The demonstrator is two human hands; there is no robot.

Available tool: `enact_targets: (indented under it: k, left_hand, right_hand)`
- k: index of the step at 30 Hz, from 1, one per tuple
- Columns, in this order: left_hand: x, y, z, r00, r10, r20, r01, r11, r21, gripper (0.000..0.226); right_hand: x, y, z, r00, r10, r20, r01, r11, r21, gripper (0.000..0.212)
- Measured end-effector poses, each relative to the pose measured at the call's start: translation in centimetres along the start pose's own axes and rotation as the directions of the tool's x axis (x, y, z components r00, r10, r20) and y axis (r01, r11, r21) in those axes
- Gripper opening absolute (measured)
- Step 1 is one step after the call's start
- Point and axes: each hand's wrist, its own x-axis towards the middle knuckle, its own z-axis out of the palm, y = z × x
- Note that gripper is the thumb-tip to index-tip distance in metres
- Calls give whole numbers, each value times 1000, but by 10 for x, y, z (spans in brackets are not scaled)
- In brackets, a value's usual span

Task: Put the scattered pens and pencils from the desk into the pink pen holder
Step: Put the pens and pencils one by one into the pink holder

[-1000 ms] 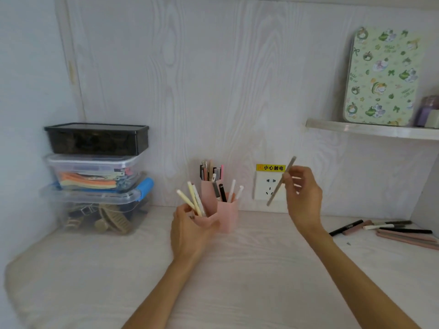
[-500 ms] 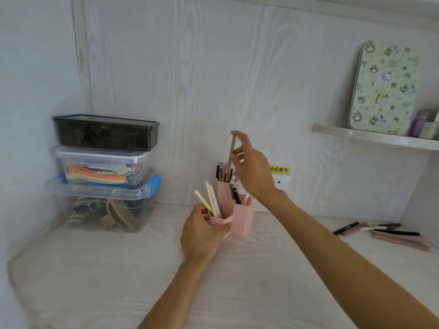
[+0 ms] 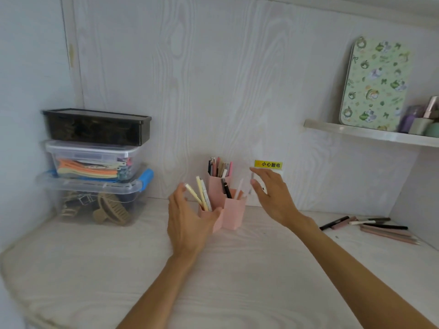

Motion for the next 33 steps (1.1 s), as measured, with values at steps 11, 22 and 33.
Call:
enact_targets:
  k: [11,22,33]
  left_hand:
    - [-34,42,28,864,494,97,-503,858,104,23]
    - [-72,82,176,695,210,687,-430,888,163,46]
    - [-69,83,176,719,237,653,-469,859,205,27]
  right_hand:
    - [-85,147,-64,896,444,32,-423,871,-249,41]
    - [-98,191,-59,887,445,124,-419,888,-189,46]
    - [-95,186,-57,944,296,145,-297,955,-15,42]
